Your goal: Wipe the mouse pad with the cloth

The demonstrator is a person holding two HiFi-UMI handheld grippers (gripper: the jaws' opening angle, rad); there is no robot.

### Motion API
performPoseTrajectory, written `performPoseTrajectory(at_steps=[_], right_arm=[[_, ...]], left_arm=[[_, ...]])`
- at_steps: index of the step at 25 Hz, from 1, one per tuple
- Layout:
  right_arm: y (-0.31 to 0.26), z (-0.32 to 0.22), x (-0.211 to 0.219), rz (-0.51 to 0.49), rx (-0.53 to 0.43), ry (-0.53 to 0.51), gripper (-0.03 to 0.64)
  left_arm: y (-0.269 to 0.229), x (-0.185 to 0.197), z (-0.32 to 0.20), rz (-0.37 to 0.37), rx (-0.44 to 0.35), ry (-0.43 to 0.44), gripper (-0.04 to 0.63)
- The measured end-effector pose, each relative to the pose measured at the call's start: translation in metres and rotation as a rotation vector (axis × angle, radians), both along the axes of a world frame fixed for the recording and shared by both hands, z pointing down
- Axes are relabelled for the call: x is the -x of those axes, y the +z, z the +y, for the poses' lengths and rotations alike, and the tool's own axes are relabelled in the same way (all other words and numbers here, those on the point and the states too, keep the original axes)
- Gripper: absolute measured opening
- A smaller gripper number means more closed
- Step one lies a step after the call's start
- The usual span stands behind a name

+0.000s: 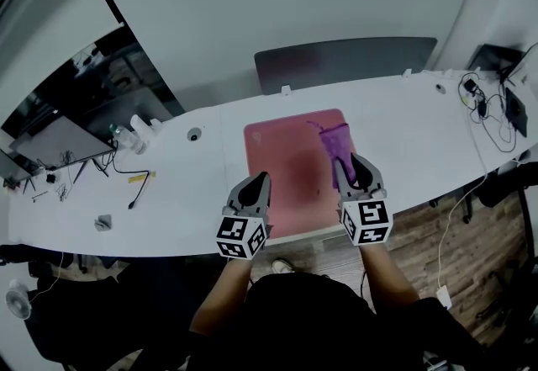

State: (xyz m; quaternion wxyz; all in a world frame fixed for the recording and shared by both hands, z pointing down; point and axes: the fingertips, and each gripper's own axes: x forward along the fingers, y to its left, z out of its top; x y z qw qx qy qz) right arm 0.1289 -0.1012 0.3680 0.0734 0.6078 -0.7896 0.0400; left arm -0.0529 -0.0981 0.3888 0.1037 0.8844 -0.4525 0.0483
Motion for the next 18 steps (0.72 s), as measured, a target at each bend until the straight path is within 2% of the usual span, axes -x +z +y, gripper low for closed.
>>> performPoseTrajectory(at_steps=[9, 18], right_arm=[[-0.006, -0.004, -0.001, -0.013, -0.019, -0.014, 0.109], [0.002, -0.006, 0.002, 0.008, -0.013, -0.031, 0.109]], left_arm=[[-0.011, -0.014, -0.003, 0.001, -0.024, 0.022, 0.021], [-0.002, -0.013, -0.004, -0.004, -0.004, 0.008, 0.021]])
